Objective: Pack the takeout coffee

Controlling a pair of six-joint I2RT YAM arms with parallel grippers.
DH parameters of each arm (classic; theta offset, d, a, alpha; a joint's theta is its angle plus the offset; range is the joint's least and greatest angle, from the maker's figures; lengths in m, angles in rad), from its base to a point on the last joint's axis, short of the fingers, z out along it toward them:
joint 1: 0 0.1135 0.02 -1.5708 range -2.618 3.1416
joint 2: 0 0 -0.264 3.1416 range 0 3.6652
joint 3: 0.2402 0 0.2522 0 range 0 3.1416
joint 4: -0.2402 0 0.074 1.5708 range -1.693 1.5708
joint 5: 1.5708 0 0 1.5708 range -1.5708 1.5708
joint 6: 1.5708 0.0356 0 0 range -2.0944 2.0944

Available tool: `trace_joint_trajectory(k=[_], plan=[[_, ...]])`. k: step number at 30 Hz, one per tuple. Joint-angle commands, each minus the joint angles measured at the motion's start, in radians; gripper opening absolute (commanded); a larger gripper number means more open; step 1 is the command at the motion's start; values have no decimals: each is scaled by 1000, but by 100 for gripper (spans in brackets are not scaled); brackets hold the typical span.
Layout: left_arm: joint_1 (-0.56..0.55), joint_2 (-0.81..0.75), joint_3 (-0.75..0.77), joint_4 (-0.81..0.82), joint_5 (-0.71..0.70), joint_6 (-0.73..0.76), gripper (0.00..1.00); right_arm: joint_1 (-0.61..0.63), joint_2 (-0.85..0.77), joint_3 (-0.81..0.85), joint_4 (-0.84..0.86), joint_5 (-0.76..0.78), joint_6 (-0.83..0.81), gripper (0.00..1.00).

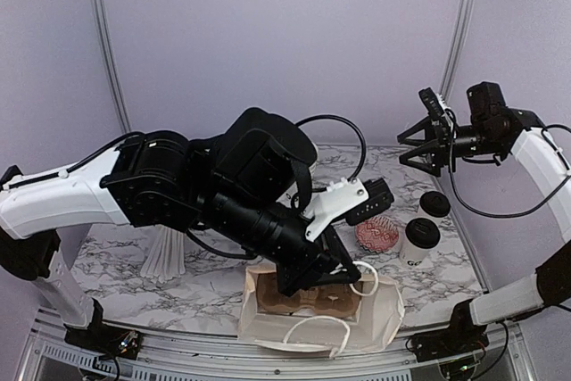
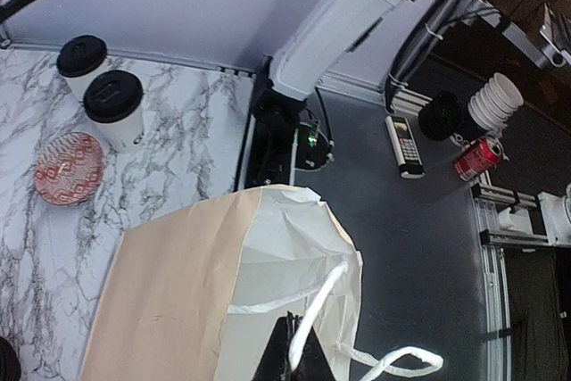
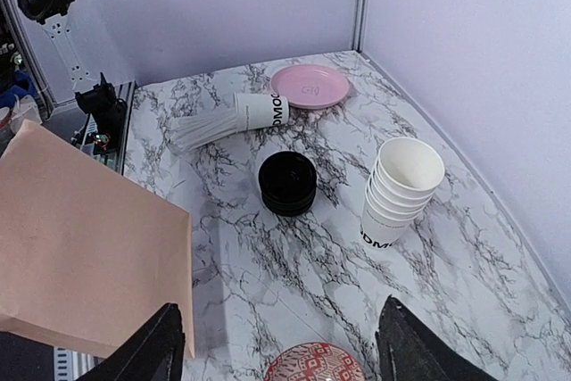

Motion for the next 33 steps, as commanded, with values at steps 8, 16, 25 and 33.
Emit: trace_joint_trajectory(k=[8,16,25,33], plan=[[-86,-7,2,16,76,14,0,-4,-44,-40,77,-62,55,71],[-16,-32,10,-16,-117,55,0,-4,-58,-57,68,-48,45,70],[217,14,112,-28,-217,151,0,-4,-60,-65,82,-37,54,70],[341,101,157,-32,-219,154,0,-4,-60,-37,17,185,20,70]])
